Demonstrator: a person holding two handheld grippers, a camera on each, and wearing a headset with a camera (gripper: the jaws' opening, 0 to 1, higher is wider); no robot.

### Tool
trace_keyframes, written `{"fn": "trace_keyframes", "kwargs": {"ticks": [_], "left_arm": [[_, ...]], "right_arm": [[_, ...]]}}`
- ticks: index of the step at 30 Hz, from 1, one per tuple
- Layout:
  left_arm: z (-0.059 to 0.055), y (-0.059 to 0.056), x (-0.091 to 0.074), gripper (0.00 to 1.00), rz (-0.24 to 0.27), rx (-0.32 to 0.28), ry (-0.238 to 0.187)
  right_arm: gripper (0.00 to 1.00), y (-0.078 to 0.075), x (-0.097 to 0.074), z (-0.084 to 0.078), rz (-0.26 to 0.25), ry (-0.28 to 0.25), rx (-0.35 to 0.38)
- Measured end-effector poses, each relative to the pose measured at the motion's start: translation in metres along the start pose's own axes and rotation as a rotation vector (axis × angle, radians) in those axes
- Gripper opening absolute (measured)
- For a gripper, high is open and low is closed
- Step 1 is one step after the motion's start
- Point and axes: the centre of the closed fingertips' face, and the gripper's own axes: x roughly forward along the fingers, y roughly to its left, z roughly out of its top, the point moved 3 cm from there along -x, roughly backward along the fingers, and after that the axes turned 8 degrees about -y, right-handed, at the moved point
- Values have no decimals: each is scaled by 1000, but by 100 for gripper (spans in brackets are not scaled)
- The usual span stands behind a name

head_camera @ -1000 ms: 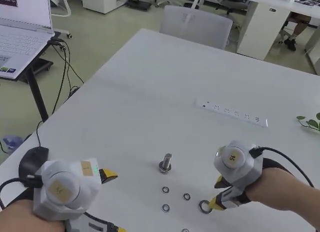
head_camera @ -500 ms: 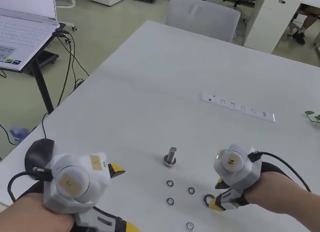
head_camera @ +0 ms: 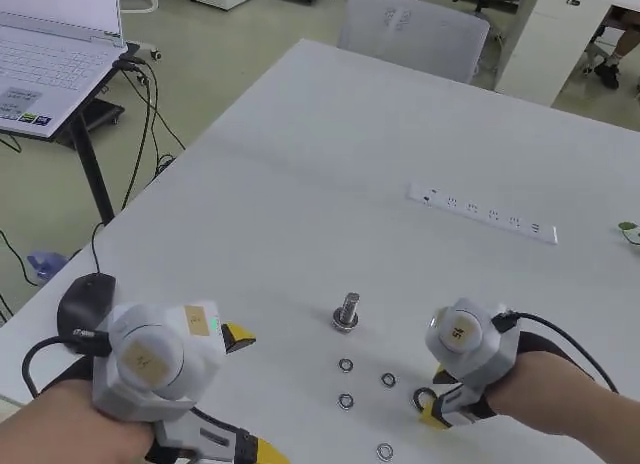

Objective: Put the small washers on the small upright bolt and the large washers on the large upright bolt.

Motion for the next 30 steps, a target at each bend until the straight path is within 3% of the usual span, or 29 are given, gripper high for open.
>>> {"fn": "trace_keyframes", "kwargs": {"ticks": [15, 23, 30], "left_arm": [[-4, -7, -1, 76, -8, -5, 12], [-2, -5, -3, 74, -1, -5, 6], [-5, -6, -4, 74, 3, -11, 6]], "right_arm": [[34, 0, 1, 2, -5, 0, 5], [25, 1, 2, 2, -7, 5, 4], [24, 2, 2, 4, -14, 37, 13]]}}
